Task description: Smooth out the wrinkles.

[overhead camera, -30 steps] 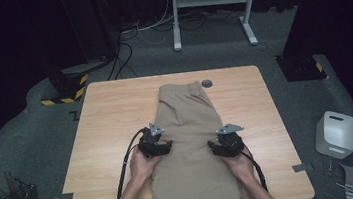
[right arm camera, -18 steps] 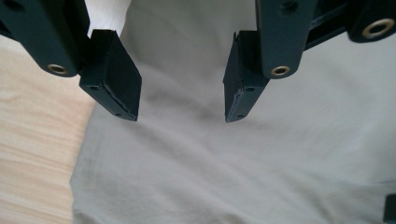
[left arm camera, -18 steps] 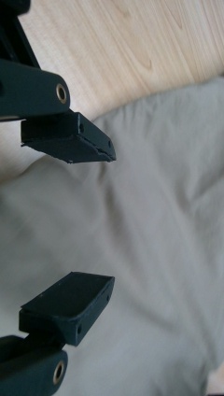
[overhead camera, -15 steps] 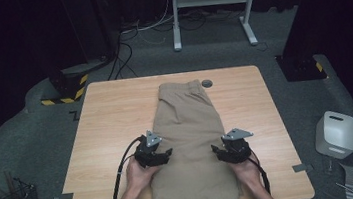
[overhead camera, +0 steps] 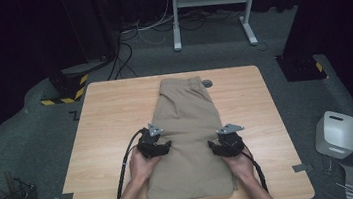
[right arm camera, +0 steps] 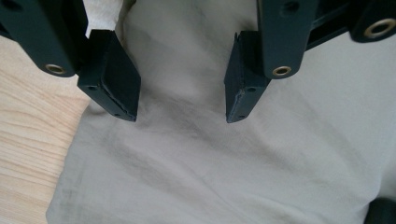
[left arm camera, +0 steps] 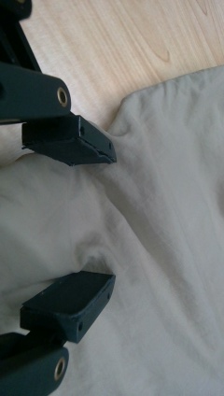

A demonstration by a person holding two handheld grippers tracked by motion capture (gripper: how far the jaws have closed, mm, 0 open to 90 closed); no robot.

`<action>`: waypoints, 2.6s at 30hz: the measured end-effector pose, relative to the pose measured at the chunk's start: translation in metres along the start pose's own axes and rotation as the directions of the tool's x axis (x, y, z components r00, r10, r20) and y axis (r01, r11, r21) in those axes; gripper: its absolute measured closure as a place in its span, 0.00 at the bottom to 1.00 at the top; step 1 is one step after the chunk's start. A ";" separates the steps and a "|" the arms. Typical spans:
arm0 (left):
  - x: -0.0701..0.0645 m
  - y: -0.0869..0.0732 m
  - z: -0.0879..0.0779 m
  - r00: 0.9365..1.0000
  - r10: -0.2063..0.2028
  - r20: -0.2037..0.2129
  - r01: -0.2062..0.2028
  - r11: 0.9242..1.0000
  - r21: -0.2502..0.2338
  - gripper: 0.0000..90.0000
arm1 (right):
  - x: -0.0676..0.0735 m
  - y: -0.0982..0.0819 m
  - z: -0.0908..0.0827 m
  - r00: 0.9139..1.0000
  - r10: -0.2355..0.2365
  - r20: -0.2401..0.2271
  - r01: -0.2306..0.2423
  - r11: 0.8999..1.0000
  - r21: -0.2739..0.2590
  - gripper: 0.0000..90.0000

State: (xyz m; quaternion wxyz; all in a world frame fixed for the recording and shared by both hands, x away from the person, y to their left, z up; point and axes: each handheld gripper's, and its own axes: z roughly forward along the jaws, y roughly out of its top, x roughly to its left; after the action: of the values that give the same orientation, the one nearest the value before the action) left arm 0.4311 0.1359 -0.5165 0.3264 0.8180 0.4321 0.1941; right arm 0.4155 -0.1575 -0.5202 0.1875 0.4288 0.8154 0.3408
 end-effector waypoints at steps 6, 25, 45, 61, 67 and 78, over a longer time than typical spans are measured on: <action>0.008 -0.008 -0.030 0.998 -0.070 0.008 0.071 0.994 -0.080 0.37 | -0.006 -0.002 -0.019 0.999 0.049 0.006 -0.048 0.998 -0.050 0.49; 0.013 -0.022 -0.018 0.985 -0.166 0.055 0.167 0.986 -0.017 0.31 | -0.021 -0.010 -0.014 0.991 0.129 0.033 -0.130 0.992 0.011 0.47; 0.001 -0.020 -0.018 0.994 -0.092 0.059 0.093 0.995 -0.020 0.76 | -0.012 -0.008 -0.013 0.998 0.053 0.019 -0.053 0.998 0.027 0.84; 0.012 -0.020 -0.034 0.988 -0.090 0.129 0.098 0.993 -0.058 0.94 | -0.011 -0.009 -0.030 0.999 0.010 -0.034 -0.012 0.997 -0.079 0.97; 0.012 -0.014 -0.055 0.985 -0.078 0.151 0.096 0.989 -0.116 0.94 | -0.004 -0.005 -0.049 0.999 -0.041 -0.016 0.039 0.988 -0.149 0.97; 0.012 0.004 -0.095 0.985 -0.031 0.170 0.066 0.978 -0.199 0.94 | 0.000 0.006 -0.085 0.997 -0.078 -0.013 0.072 0.961 -0.269 0.97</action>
State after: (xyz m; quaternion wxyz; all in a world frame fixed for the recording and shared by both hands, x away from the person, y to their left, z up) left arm 0.3829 0.1792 -0.4458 0.4482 0.7827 0.4010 0.1604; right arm 0.3686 -0.1887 -0.4564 0.2468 0.3642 0.7796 0.4456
